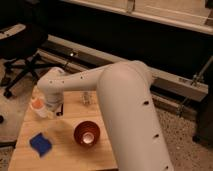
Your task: Wipe the white sponge on the table
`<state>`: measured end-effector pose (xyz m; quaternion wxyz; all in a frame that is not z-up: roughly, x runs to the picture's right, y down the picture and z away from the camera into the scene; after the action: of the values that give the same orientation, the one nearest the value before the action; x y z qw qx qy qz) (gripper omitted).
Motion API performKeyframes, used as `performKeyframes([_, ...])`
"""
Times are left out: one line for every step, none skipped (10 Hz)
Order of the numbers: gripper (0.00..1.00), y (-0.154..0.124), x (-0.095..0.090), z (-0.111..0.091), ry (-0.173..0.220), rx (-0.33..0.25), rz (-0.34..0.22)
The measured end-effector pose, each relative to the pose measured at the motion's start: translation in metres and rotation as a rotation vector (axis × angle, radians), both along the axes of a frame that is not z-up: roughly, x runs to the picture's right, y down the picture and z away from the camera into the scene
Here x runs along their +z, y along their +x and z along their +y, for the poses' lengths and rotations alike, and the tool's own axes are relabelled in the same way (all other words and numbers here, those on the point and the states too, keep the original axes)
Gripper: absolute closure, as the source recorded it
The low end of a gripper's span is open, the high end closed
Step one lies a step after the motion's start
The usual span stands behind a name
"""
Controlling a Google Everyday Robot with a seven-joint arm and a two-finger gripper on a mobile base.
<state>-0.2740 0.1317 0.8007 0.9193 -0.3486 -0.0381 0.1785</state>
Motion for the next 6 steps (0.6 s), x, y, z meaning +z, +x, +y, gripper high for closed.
performKeyframes([0.24, 0.012, 0.005, 0.007, 0.001, -0.044, 0.021])
performKeyframes([0.20, 0.028, 0.011, 0.016, 0.003, -0.099, 0.049])
performKeyframes([0.20, 0.043, 0.016, 0.024, 0.003, -0.151, 0.074])
performKeyframes([0.20, 0.059, 0.022, 0.031, 0.003, -0.207, 0.102])
performKeyframes([0.20, 0.074, 0.026, 0.038, 0.003, -0.259, 0.128])
performKeyframes([0.20, 0.093, 0.030, 0.044, 0.002, -0.323, 0.159])
